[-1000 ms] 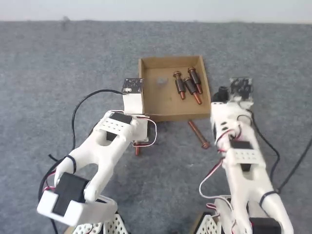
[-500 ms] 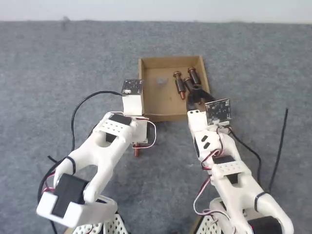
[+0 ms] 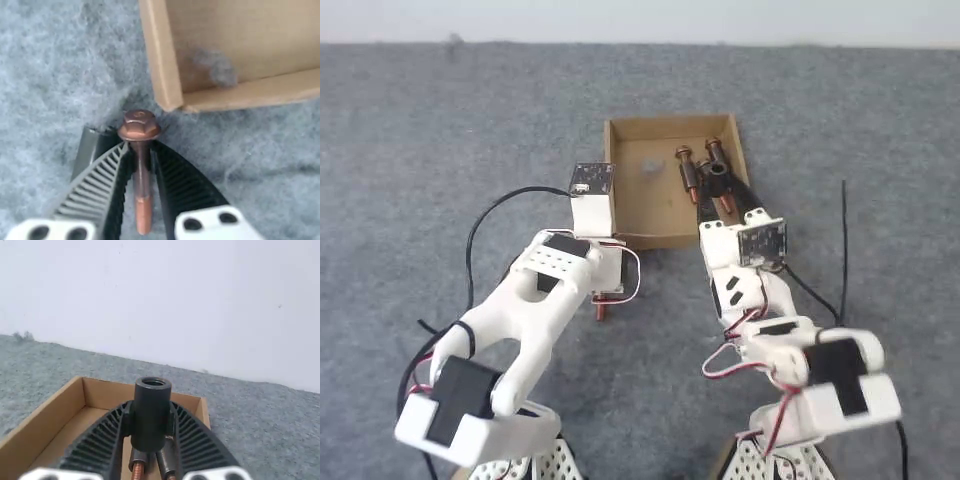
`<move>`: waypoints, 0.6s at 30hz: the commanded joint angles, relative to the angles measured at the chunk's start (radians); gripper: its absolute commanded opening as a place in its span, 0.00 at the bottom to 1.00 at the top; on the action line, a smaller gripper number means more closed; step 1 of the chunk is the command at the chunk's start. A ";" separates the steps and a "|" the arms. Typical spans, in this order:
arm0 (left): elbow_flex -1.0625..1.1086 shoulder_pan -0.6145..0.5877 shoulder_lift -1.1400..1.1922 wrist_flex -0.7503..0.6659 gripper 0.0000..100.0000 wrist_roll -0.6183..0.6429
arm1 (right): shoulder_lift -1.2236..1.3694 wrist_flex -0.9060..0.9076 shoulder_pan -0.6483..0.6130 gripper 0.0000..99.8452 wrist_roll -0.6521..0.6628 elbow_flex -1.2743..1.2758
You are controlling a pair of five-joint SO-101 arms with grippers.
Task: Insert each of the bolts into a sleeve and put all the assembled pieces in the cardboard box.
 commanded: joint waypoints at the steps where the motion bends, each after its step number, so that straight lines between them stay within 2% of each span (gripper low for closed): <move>1: 0.001 -0.023 -0.060 -0.048 0.01 -0.008 | 0.054 -0.183 -0.002 0.01 0.015 -0.008; 8: -0.002 -0.031 -0.060 -0.049 0.01 -0.008 | 0.139 -0.469 -0.002 0.01 0.015 0.141; 18: -0.001 -0.031 -0.060 -0.049 0.01 -0.008 | 0.079 -0.513 -0.033 0.01 0.009 0.299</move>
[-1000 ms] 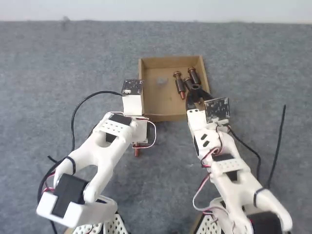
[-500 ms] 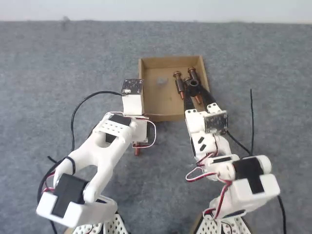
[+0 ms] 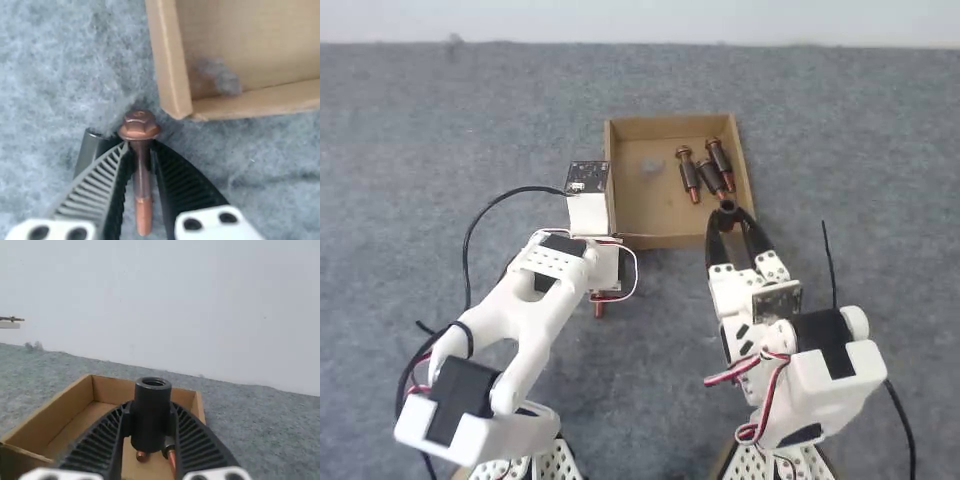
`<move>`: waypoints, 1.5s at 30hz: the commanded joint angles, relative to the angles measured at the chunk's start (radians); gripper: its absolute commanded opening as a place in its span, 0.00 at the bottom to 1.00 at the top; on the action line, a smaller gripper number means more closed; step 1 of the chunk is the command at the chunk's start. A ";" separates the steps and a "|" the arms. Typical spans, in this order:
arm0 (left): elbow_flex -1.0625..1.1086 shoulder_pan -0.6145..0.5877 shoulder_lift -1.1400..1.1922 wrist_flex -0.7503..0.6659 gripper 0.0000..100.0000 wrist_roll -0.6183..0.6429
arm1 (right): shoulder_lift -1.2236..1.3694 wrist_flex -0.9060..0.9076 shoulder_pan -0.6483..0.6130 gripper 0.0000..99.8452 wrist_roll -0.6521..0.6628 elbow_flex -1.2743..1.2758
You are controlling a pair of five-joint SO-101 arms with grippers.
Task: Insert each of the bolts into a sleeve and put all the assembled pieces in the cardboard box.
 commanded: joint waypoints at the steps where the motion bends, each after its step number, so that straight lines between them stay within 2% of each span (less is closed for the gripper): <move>1: -0.008 -0.012 -0.060 -0.021 0.01 -0.008 | -0.074 -0.031 -0.056 0.01 0.009 0.041; 16: -0.054 -0.017 -0.061 -0.017 0.01 -0.003 | -0.082 0.062 -0.216 0.01 0.009 0.048; 23: -0.142 -0.017 -0.068 -0.017 0.01 -0.002 | -0.081 0.097 -0.222 0.01 0.008 0.046; 30: -0.111 -0.008 -0.252 -0.041 0.01 -0.002 | -0.081 0.139 -0.234 0.01 -0.003 0.046; 35: 0.021 -0.008 -0.377 -0.256 0.01 -0.002 | -0.081 0.170 -0.255 0.01 -0.046 0.046; 45: 0.398 0.018 -0.629 -0.879 0.01 -0.002 | -0.081 0.176 -0.255 0.01 -0.049 0.043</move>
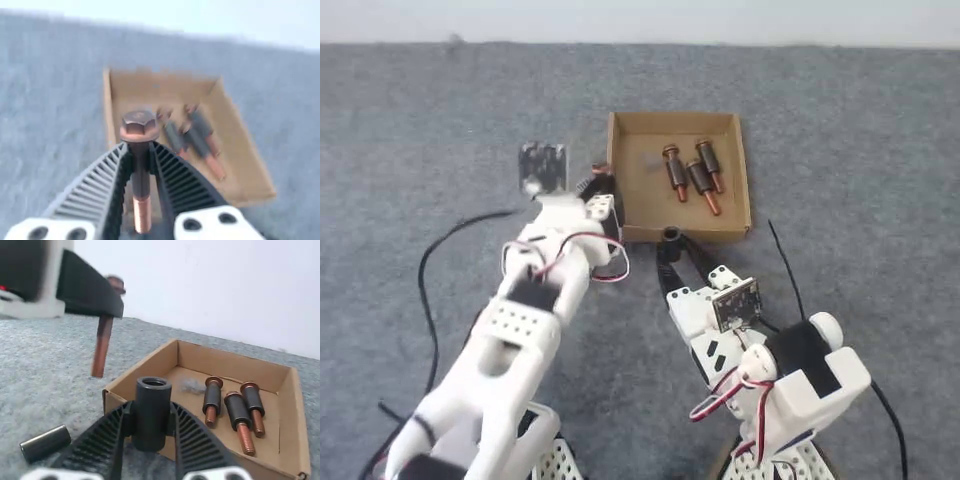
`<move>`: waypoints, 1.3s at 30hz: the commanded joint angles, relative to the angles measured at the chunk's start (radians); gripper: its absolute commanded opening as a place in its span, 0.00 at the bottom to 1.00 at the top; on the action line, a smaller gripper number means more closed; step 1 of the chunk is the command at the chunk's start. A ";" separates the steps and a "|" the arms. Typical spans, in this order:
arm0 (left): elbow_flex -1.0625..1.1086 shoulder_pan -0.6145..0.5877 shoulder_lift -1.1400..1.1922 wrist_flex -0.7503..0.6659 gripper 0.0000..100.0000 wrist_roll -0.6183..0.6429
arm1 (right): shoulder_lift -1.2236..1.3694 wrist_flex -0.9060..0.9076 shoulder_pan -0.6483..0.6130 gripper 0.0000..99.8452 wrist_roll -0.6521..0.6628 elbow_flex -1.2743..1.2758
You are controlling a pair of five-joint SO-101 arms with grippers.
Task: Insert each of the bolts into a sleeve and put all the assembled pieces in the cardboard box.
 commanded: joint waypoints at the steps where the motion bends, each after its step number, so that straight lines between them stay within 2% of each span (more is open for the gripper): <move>1: 0.113 0.043 -0.144 -0.275 0.01 -0.003 | -0.042 0.002 -0.004 0.01 -0.009 0.028; 3: 0.151 0.086 -0.183 -0.315 0.01 -0.003 | -0.042 0.004 -0.004 0.01 -0.009 0.028; 10: 0.213 0.203 -0.334 -0.308 0.01 -0.003 | -0.042 0.004 -0.004 0.01 -0.009 0.028; 17: 0.213 0.281 -0.520 -0.032 0.01 -0.003 | -0.042 0.004 -0.004 0.01 -0.009 0.028; 22: 0.213 0.302 -0.620 0.043 0.01 -0.003 | -0.042 0.002 -0.005 0.01 -0.009 0.029; 28: 0.199 0.301 -0.574 0.038 0.01 -0.006 | -0.042 0.002 -0.007 0.01 -0.009 0.029; 36: 0.097 0.288 -0.391 0.031 0.01 -0.008 | -0.042 0.002 -0.002 0.01 -0.009 0.031; 39: 0.097 0.245 -0.328 -0.094 0.01 -0.008 | -0.042 0.002 -0.005 0.01 -0.009 0.031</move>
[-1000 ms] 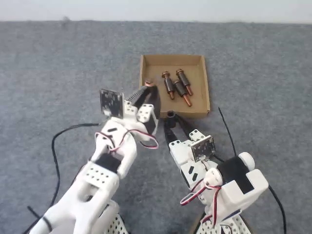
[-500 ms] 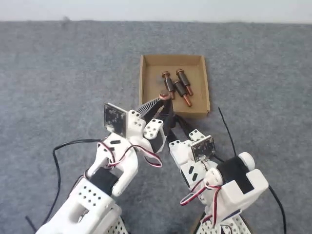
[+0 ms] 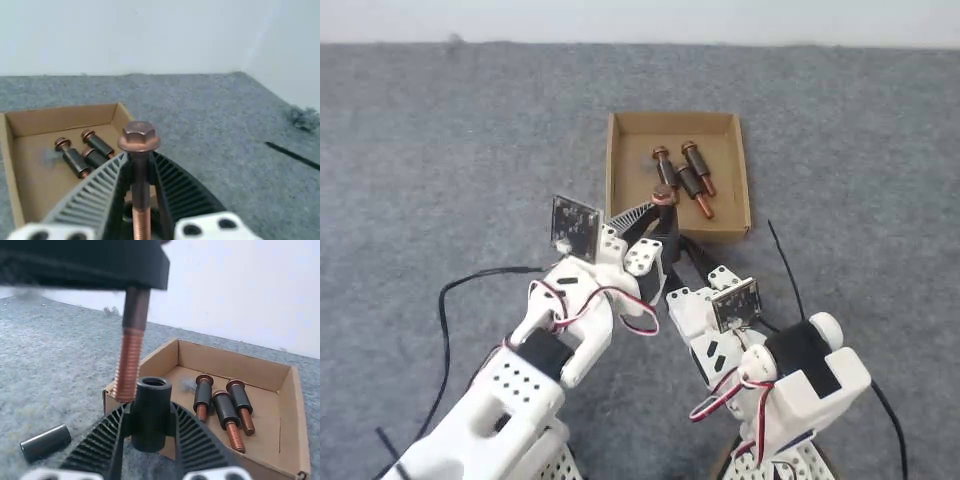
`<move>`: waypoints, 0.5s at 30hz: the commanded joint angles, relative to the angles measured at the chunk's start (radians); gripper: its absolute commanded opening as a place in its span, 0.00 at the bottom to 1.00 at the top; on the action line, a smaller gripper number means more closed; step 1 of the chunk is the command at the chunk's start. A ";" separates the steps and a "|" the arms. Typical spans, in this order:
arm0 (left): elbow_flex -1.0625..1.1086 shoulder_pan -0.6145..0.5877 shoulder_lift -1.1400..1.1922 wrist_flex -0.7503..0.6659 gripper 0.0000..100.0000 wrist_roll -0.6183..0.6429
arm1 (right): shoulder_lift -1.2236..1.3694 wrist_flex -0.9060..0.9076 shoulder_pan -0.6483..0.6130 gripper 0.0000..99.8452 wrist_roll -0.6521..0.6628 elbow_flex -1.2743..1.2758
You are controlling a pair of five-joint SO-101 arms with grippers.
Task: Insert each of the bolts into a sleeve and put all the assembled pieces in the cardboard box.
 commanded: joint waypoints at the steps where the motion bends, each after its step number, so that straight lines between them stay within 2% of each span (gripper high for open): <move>1: -0.071 -0.052 0.074 -0.167 0.01 -0.008 | -0.042 -0.001 -0.007 0.01 -0.009 0.031; 15: -0.085 -0.035 0.132 -0.193 0.01 -0.008 | -0.042 0.007 -0.005 0.01 -0.009 0.031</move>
